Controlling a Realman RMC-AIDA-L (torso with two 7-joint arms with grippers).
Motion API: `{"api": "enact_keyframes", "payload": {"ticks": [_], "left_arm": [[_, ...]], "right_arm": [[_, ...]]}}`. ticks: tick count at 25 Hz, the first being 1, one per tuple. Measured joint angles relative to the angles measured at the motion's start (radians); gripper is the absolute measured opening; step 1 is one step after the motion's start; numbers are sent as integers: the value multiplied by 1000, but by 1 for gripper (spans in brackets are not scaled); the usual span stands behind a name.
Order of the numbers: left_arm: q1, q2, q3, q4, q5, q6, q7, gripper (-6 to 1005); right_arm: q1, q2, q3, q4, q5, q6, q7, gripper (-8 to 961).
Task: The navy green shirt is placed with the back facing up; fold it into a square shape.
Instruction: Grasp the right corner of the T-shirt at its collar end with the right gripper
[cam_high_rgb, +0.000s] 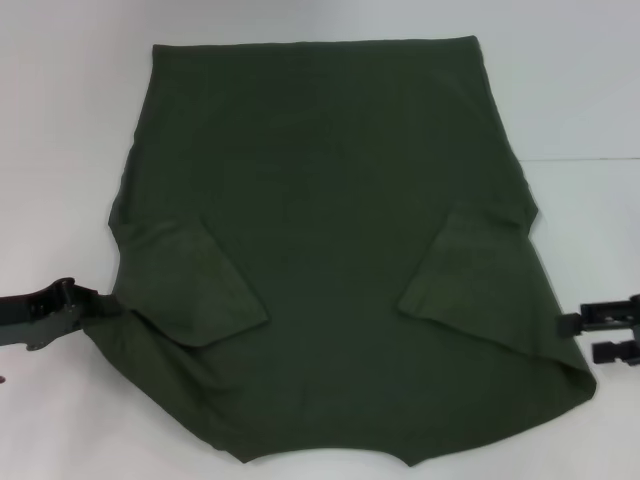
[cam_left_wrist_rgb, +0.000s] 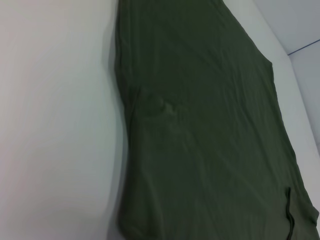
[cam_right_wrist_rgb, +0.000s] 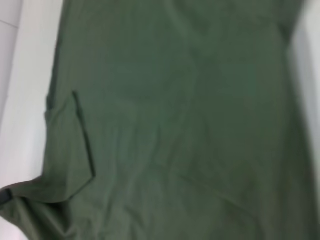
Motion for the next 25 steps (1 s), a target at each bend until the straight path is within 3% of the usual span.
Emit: {"api": "enact_keyframes", "payload": {"ticks": [7,25], "left_arm": [[-4,-1,0,-9,0,-2,2,3],[-5,-1,0,-12,0,-2,3,3]], "right_arm": [[-34,-10,-4,3,-22,0,-2,911],[-38,23,-57,9,-25,64,-23,911]]}}
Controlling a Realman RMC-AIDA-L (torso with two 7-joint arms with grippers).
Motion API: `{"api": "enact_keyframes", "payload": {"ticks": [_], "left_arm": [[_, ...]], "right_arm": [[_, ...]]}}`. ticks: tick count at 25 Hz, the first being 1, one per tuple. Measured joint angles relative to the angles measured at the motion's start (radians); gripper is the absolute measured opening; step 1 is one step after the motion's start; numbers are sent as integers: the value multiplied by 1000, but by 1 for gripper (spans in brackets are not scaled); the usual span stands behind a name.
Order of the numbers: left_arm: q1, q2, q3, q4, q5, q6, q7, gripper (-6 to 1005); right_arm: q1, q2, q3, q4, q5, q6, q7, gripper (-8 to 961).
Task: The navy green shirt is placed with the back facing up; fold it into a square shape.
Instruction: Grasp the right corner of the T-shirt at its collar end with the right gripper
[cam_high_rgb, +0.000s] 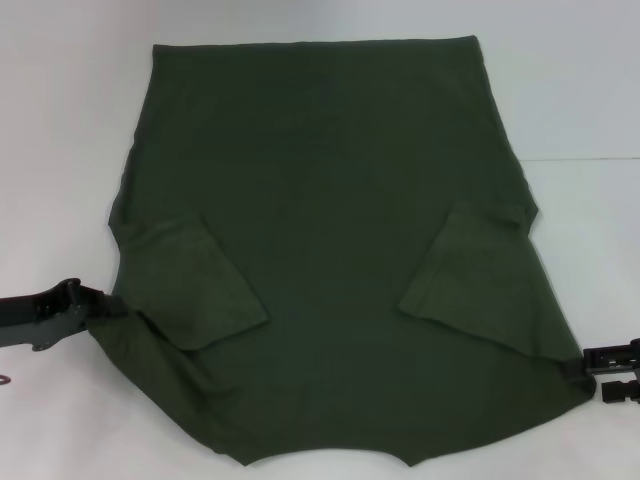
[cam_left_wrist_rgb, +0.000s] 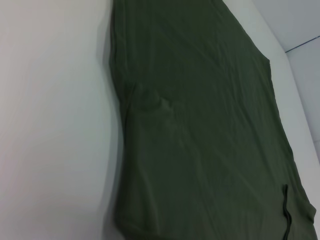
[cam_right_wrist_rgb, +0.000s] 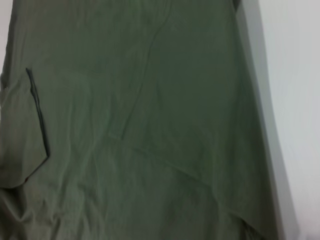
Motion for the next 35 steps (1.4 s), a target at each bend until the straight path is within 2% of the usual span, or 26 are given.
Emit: {"api": "enact_keyframes", "payload": {"ticks": [17,35], "left_arm": [[-2,0,0,0,0,3,0,2],[-2,0,0,0,-12,8,0,2]], "right_arm": [[7,12,-8,1,1,33,0,911],[23,39,-8,1,1,48,-4,908]]}}
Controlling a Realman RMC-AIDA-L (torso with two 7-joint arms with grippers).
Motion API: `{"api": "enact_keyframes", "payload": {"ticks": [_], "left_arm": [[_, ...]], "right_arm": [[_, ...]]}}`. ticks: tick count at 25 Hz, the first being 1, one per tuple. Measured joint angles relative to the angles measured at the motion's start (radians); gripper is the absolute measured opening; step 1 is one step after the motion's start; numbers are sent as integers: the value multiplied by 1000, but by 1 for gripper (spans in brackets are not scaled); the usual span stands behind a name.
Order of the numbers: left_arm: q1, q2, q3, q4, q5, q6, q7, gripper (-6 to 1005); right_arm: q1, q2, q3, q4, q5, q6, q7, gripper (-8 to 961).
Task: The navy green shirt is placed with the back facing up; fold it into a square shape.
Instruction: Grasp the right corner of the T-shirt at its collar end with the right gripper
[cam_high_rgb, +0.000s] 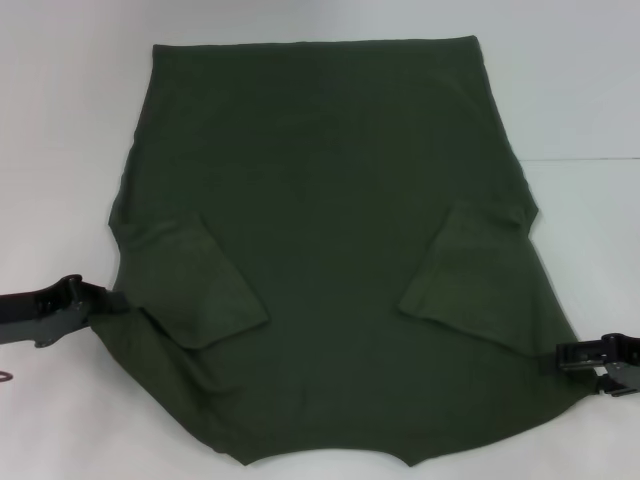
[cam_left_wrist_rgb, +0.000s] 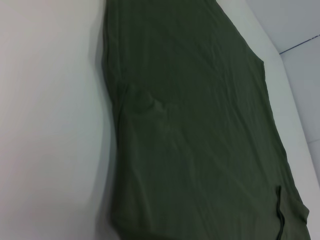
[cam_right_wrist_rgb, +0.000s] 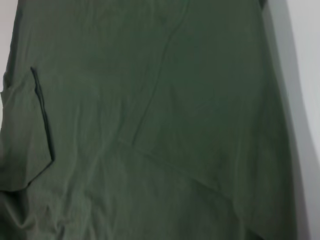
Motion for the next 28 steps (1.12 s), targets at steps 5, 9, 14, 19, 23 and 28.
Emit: {"api": "enact_keyframes", "payload": {"ticks": [5,9,14,19,23,28], "left_arm": [[0,0,0,0,0,0,0,2],[1,0,0,0,-1,0,0,2],[2,0,0,0,-2,-1,0,2],[2,0,-2,0,-2,0,5,2],[1,0,-3,0,-2,1,6,2],[0,0,0,0,-11,2,6,2]], "right_arm": [[2,2,8,9,7,4,-7,908],[3,2,11,13,8,18,-8,907],[5,2,33,15,10,32,-8,906],[8,2,41,15,10,33,-8,906],[9,2,38,15,10,35,-5,905],[14,2,35,20,7,54,3,892]]}}
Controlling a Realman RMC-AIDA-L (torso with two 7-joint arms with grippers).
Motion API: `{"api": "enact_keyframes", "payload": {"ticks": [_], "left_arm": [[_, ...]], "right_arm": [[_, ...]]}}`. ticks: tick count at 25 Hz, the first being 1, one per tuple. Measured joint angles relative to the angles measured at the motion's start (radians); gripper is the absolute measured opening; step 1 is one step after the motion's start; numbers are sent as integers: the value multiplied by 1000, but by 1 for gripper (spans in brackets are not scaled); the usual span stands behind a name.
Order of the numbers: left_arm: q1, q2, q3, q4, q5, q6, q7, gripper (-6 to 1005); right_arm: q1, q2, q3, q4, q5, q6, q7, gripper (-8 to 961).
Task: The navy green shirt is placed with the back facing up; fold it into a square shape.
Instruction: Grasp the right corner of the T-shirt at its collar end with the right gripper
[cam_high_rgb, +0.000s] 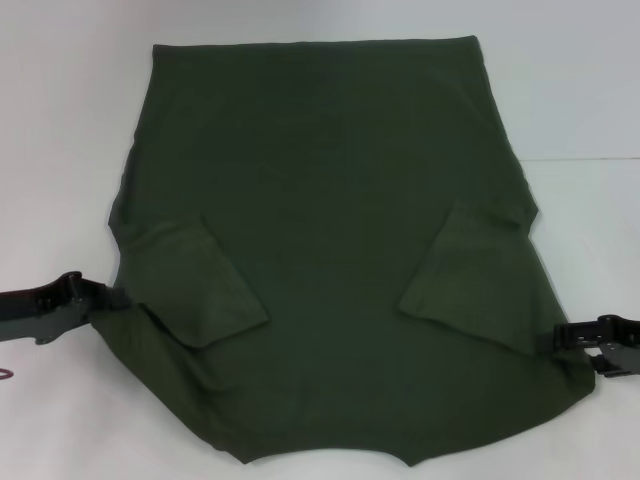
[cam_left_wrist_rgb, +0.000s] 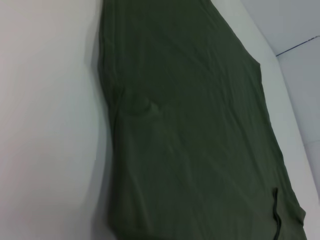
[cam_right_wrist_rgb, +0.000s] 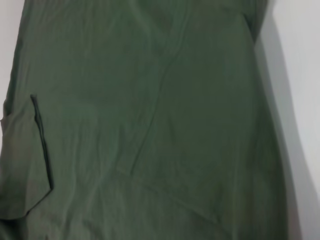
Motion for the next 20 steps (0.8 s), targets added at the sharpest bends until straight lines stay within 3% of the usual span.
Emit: {"api": "enact_keyframes", "payload": {"ticks": [2,7,20], "left_arm": [[0,0,0,0,-1,0,0,2],[0,1,0,0,-1,0,-1,2],[0,2,0,0,-1,0,-5,2]], "right_arm": [[4,0,-1,4,-3,6,1,885],[8,0,-1,6,-3,15,1,679],[12,-1,-2,6,-5,28,9,436]]}}
